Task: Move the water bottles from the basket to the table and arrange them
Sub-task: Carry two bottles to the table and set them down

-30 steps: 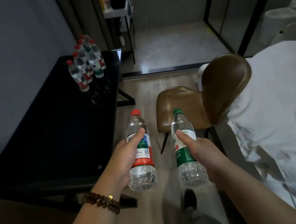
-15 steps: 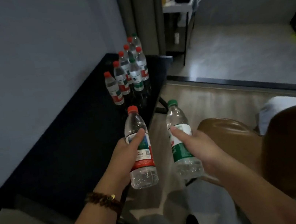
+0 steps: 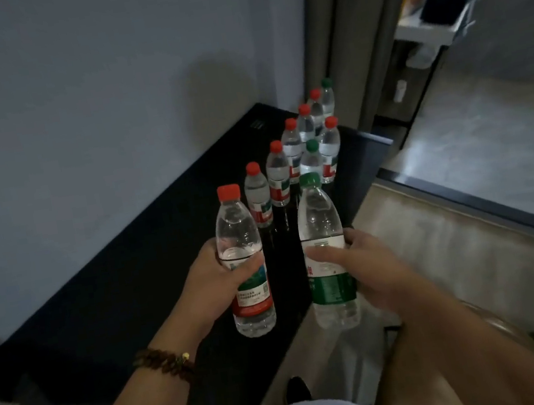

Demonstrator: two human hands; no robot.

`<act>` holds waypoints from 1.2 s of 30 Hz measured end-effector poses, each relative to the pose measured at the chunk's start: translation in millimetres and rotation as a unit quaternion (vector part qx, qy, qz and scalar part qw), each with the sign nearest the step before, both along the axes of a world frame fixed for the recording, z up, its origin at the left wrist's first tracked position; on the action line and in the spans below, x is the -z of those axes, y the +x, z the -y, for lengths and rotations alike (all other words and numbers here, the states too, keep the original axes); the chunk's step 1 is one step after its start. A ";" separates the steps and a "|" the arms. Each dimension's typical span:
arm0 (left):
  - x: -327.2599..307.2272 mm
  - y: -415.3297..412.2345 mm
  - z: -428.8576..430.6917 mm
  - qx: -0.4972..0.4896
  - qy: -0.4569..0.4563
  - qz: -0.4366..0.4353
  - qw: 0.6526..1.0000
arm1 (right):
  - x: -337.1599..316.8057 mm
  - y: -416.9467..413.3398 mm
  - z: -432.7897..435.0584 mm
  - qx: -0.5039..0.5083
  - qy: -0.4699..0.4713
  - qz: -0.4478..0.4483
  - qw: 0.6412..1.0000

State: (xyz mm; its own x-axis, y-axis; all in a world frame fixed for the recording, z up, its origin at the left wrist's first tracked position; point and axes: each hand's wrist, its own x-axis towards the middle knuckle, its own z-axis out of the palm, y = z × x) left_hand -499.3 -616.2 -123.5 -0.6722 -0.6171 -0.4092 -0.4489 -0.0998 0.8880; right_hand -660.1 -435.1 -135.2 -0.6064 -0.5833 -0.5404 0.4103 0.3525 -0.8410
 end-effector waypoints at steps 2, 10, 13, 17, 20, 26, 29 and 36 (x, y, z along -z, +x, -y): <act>3.2 -11.6 18.5 -0.012 -0.006 -0.004 1.000 | 2.2 -19.8 19.0 -0.011 -0.002 0.001 1.000; 14.7 -31.9 66.8 -0.014 -0.037 0.020 0.999 | 7.7 -75.7 89.4 -0.130 -0.009 -0.035 0.991; 23.4 -32.8 75.0 -0.010 -0.065 0.032 0.997 | 13.3 -94.2 115.0 -0.203 -0.005 -0.041 0.978; 33.0 -41.8 76.0 -0.003 -0.090 0.052 0.995 | 23.7 -121.1 141.0 -0.274 0.016 -0.088 0.958; 45.1 -57.8 69.8 -0.039 -0.112 0.067 0.991 | 33.1 -144.5 151.3 -0.361 0.037 -0.149 0.920; 77.1 -107.1 41.6 -0.151 -0.094 0.084 0.980 | 70.1 -195.2 149.9 -0.435 0.079 -0.253 0.860; 93.5 -134.9 34.8 -0.192 -0.081 0.115 0.971 | 86.3 -218.1 149.0 -0.452 0.069 -0.260 0.851; 115.2 -170.4 23.5 -0.235 -0.075 0.164 0.955 | 103.5 -242.1 159.7 -0.482 0.047 -0.272 0.831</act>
State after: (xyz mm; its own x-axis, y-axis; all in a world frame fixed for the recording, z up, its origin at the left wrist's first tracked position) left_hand -669.7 -639.8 -238.7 -0.1574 -0.8872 -0.4337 -0.6416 -0.2420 0.7279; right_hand -902.2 -594.8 -238.7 -0.0518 -0.9106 -0.4100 -0.5341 0.3722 -0.7591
